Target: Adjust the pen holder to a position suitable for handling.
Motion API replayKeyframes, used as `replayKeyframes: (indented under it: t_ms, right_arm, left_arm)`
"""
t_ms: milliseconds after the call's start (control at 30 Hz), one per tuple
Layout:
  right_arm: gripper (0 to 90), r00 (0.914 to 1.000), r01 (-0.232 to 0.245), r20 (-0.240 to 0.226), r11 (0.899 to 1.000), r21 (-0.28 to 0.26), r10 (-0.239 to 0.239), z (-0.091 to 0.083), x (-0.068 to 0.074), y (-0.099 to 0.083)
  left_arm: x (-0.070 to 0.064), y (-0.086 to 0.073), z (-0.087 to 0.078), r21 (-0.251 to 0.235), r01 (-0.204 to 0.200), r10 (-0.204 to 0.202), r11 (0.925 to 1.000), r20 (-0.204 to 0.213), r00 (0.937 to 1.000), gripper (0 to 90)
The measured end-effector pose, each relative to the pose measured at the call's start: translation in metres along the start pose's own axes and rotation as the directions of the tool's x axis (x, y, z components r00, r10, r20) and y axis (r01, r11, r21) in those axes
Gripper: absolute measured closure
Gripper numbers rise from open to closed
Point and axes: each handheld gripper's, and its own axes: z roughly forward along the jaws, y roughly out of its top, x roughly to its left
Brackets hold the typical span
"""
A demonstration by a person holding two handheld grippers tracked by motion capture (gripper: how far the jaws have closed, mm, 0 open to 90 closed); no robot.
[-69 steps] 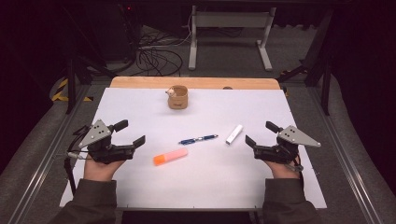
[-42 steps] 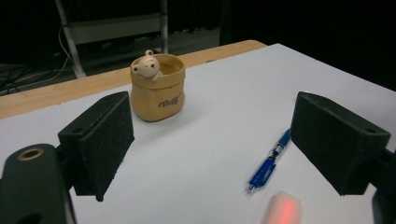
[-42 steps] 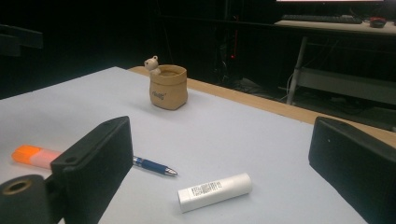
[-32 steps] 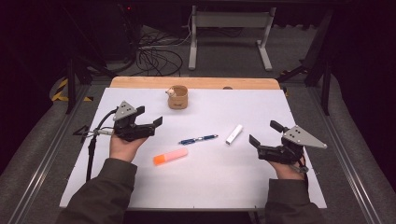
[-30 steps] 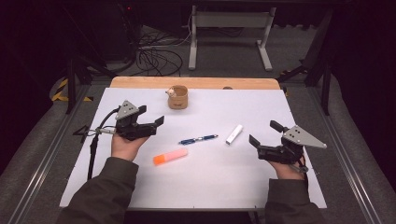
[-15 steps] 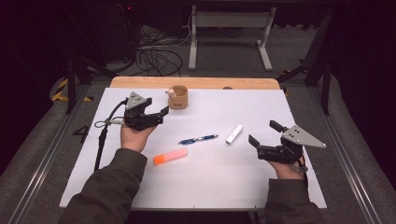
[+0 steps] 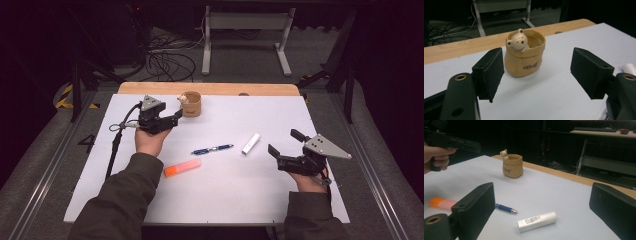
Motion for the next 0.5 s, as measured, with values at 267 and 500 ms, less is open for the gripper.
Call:
replayKeyframes:
  t_ms: [267, 500]
  right_arm:
    - [7.2, 1.0000, 0.001, 0.003, 1.000, 0.002, -0.001, 0.000, -0.001, 0.000]
    - [7.2, 0.9998, -0.007, 0.017, 1.000, -0.016, 0.007, -0.006, -0.004, 0.001]
  left_arm:
    - [-0.002, 0.009, 0.016, 0.020, 0.009, -0.008, 0.9998, -0.007, 0.9999, 27.4]
    - [0.004, 0.015, 0.027, 0.006, 0.019, -0.018, 0.9998, -0.058, 0.9981, 28.8]
